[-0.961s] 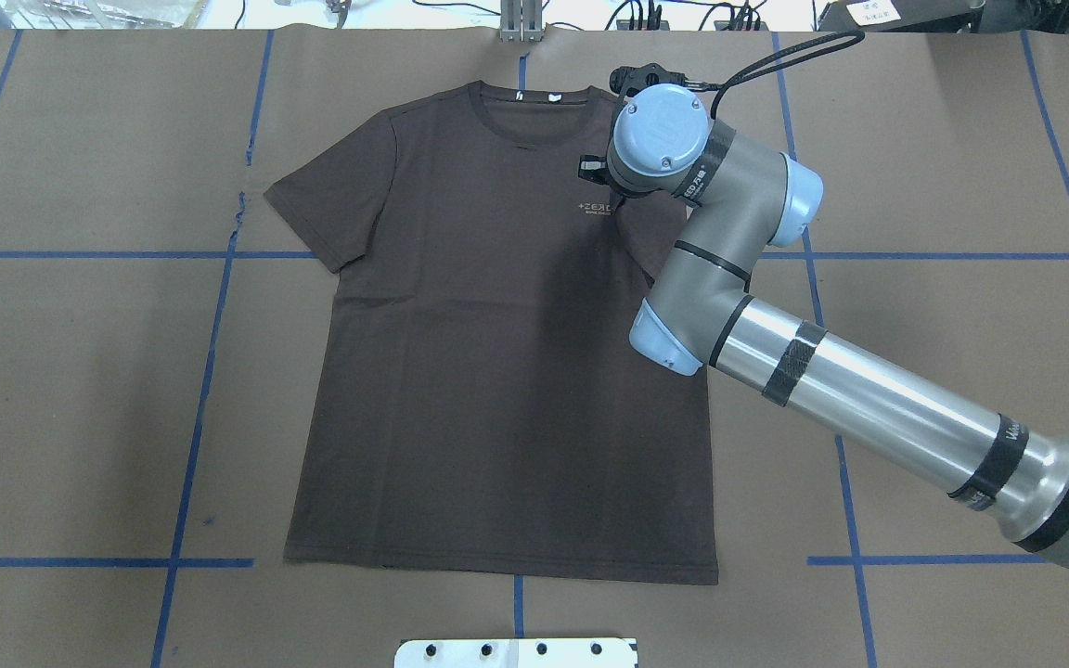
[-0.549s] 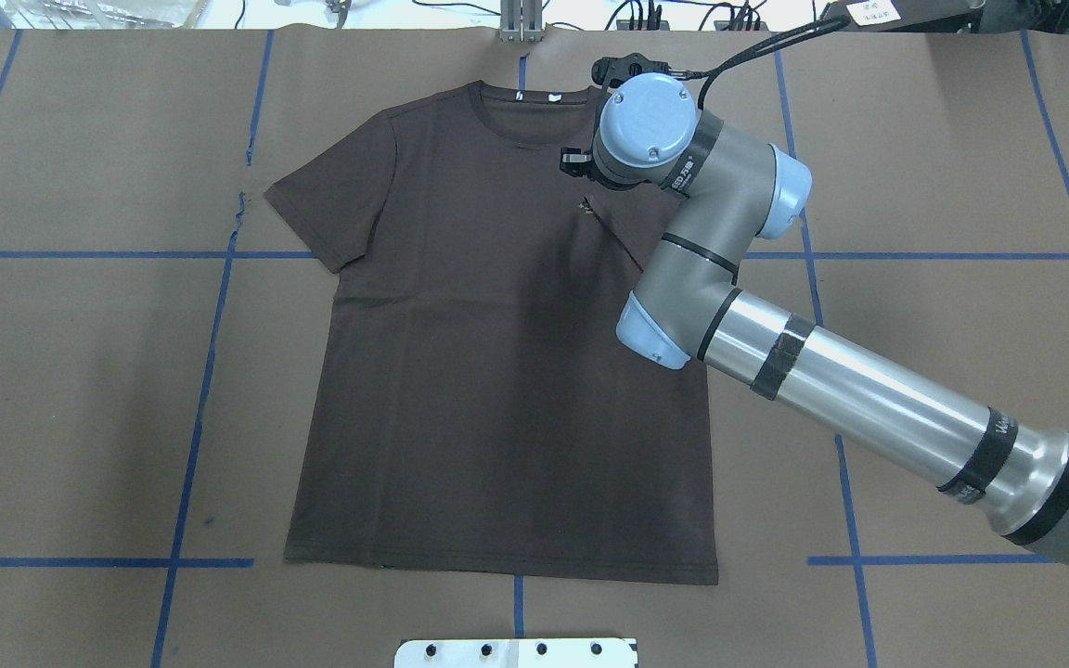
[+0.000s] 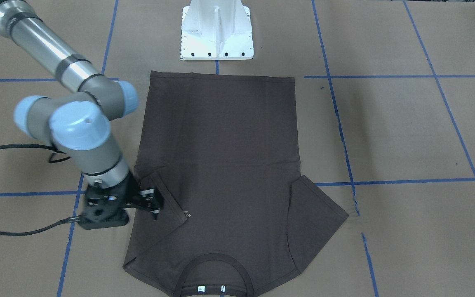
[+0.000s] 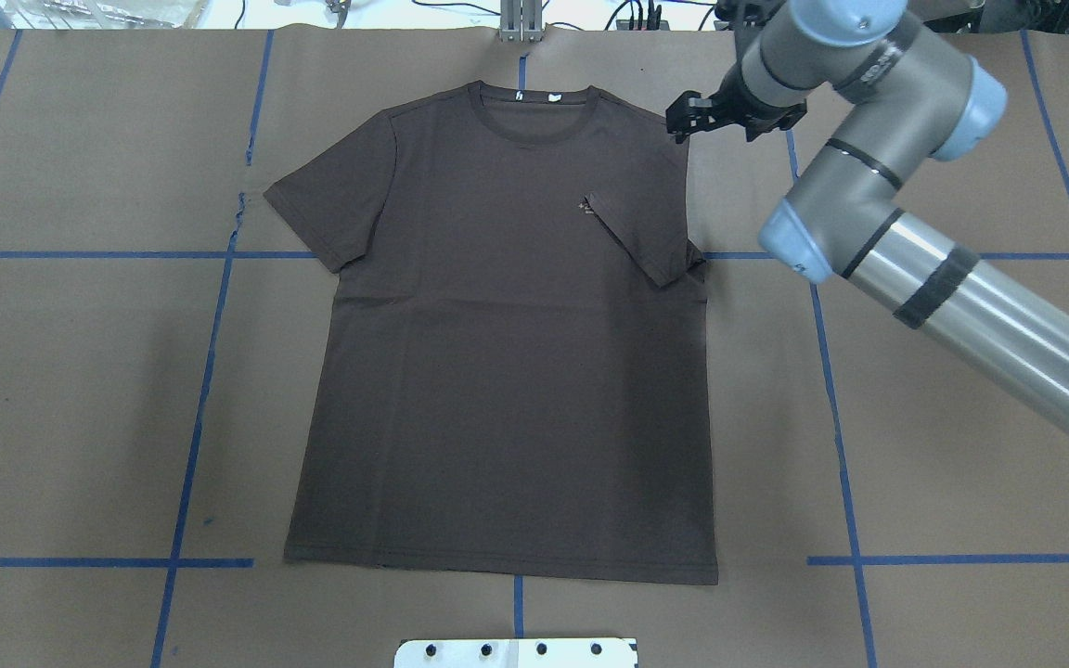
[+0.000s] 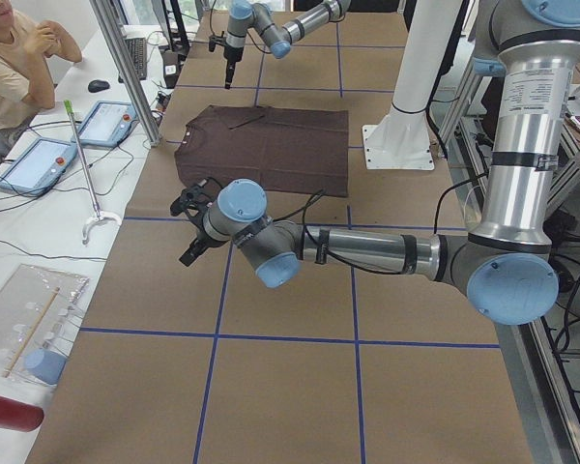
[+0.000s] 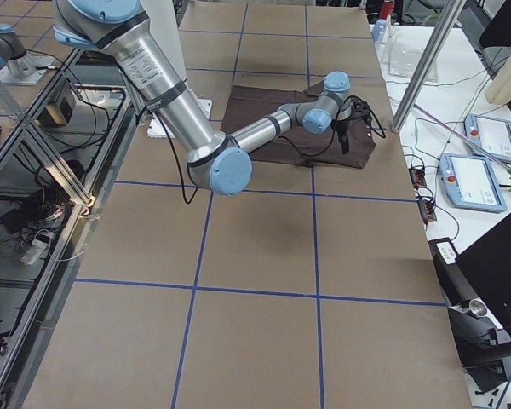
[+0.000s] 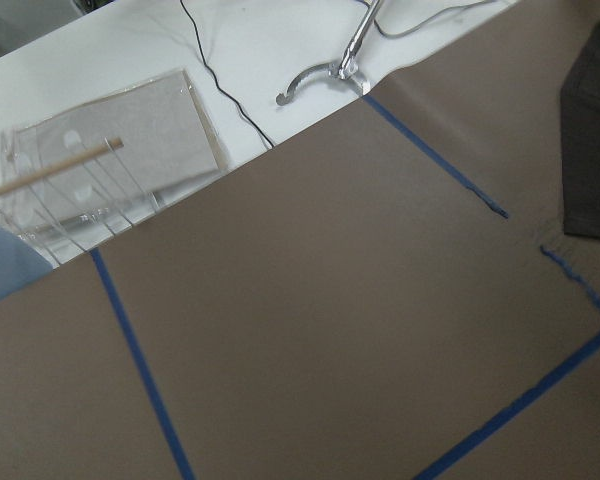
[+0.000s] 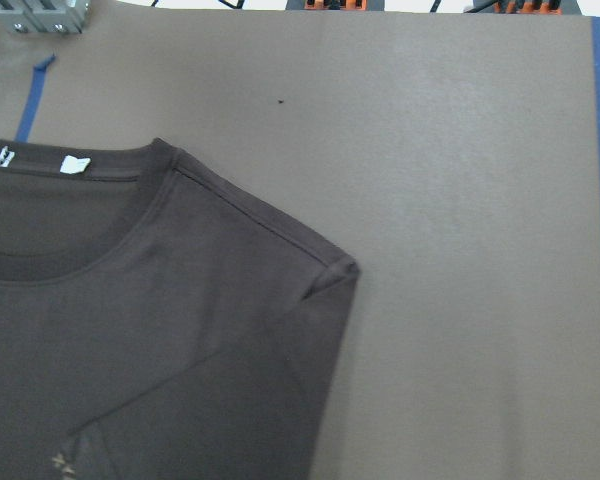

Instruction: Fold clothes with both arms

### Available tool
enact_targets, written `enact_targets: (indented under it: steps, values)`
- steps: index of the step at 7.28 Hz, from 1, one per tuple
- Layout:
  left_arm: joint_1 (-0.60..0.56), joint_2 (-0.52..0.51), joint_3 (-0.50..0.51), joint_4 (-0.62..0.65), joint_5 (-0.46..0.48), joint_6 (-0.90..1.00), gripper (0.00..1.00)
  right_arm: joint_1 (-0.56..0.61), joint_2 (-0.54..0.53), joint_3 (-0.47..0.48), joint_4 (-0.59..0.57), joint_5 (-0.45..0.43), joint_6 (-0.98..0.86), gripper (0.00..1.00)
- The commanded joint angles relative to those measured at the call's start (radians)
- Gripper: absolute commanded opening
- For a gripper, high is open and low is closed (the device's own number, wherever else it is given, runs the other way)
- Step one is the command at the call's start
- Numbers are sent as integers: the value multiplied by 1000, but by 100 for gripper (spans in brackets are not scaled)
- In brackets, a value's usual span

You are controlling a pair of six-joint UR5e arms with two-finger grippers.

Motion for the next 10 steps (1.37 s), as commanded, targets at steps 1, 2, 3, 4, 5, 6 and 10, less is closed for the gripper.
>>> enact_targets:
  steps: [1, 2, 3, 4, 5, 6, 10]
  values:
    - [128, -76, 7, -34, 102, -227, 100, 128, -117, 63, 5, 142, -174, 100]
    - [207, -116, 18, -31, 162, -331, 100, 180, -154, 65, 10, 181, -259, 100]
    - [286, -177, 61, -28, 236, -466, 91, 220, -197, 81, 12, 228, -314, 100]
    - [391, -236, 125, -23, 356, -602, 74, 234, -229, 106, 13, 242, -318, 100]
    - [448, -312, 220, -26, 452, -652, 66, 235, -231, 111, 12, 238, -318, 100]
    - [479, -374, 309, -23, 468, -656, 64, 235, -231, 111, 12, 235, -318, 100]
    - [565, -453, 418, -20, 555, -697, 58, 235, -234, 109, 12, 233, -318, 100]
